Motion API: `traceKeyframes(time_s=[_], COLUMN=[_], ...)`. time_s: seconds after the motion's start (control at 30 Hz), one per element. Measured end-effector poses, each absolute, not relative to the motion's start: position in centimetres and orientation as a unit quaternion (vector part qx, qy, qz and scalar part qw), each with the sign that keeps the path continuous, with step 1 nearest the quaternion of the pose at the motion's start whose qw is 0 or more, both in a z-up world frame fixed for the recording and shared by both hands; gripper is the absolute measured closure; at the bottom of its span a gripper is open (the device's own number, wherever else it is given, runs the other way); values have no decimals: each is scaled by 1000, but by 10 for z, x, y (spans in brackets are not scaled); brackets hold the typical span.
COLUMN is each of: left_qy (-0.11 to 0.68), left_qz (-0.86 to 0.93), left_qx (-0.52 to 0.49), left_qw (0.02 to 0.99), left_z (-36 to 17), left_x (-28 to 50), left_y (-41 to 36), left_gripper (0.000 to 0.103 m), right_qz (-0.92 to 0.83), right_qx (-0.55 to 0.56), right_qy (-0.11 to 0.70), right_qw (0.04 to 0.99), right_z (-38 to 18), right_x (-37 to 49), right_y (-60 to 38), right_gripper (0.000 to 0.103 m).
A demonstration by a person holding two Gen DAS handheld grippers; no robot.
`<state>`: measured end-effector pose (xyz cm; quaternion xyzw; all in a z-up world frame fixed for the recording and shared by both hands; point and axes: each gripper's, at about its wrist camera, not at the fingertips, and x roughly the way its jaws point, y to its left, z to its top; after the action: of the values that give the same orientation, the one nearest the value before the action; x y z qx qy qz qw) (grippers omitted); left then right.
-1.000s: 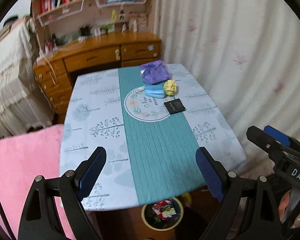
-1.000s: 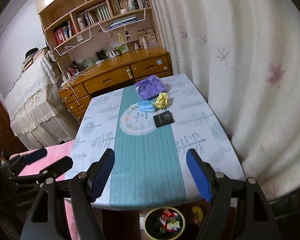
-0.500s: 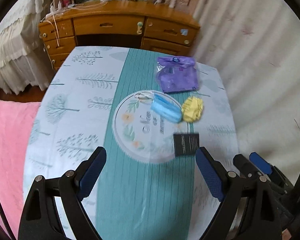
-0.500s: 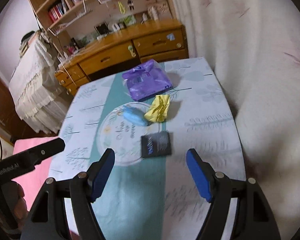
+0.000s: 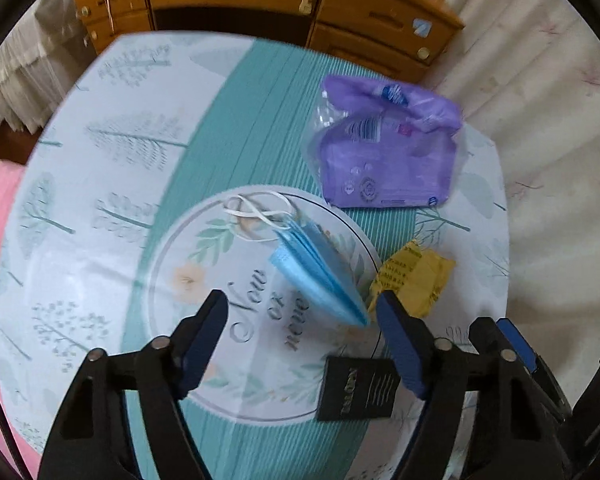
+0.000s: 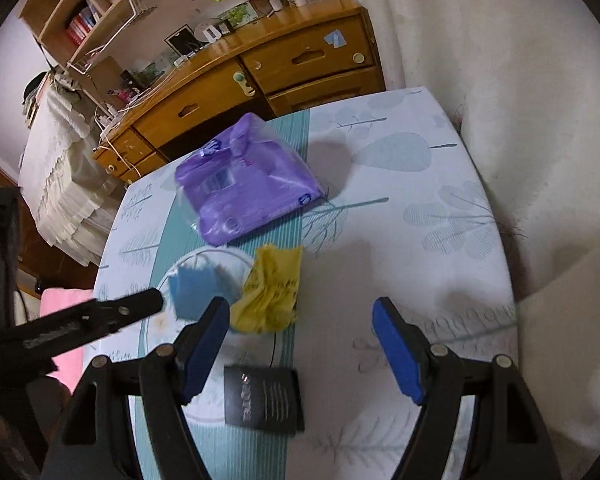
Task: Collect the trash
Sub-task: 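Grasp the blue face mask with the left tool while the right tool grasps the yellow wrapper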
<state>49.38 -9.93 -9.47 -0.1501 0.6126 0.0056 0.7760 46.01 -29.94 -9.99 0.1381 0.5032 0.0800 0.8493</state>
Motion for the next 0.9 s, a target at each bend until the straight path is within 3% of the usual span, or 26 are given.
traceKeyframes(time_s=[0.13, 0.27, 0.43, 0.5, 0.57, 0.8, 0.87, 0.9], left_qy=[622, 636, 642, 639, 637, 614, 610, 608], left_qz=[21, 24, 24, 20, 7, 1, 3, 4], left_qx=[-153, -152, -149, -149, -147, -122, -116, -115], left_qw=[767, 756, 751, 754, 757, 780, 784, 786], left_z=[-115, -133, -147, -149, -152, -147, -144, -142], left_x=[509, 519, 523, 523, 519, 497, 493, 490], left_y=[-104, -108, -112, -114, -115, -108, -108, -107], left_gripper=[31, 45, 54, 64, 83, 92, 94, 94], right_qz=[89, 101, 116, 119, 123, 136, 140, 140], right_qx=[144, 146, 143, 140, 137, 130, 126, 121], right_qy=[509, 516, 521, 524, 526, 529, 530, 527], right_qw=[844, 838, 833, 831, 830, 828, 827, 829], right_z=[-111, -120, -129, -134, -138, -150, -154, -155], right_x=[473, 479, 482, 484, 486, 494, 495, 495], right_y=[-302, -298, -289, -285, -281, -269, -264, -262], right_gripper=[29, 28, 28, 28, 28, 29, 42, 43])
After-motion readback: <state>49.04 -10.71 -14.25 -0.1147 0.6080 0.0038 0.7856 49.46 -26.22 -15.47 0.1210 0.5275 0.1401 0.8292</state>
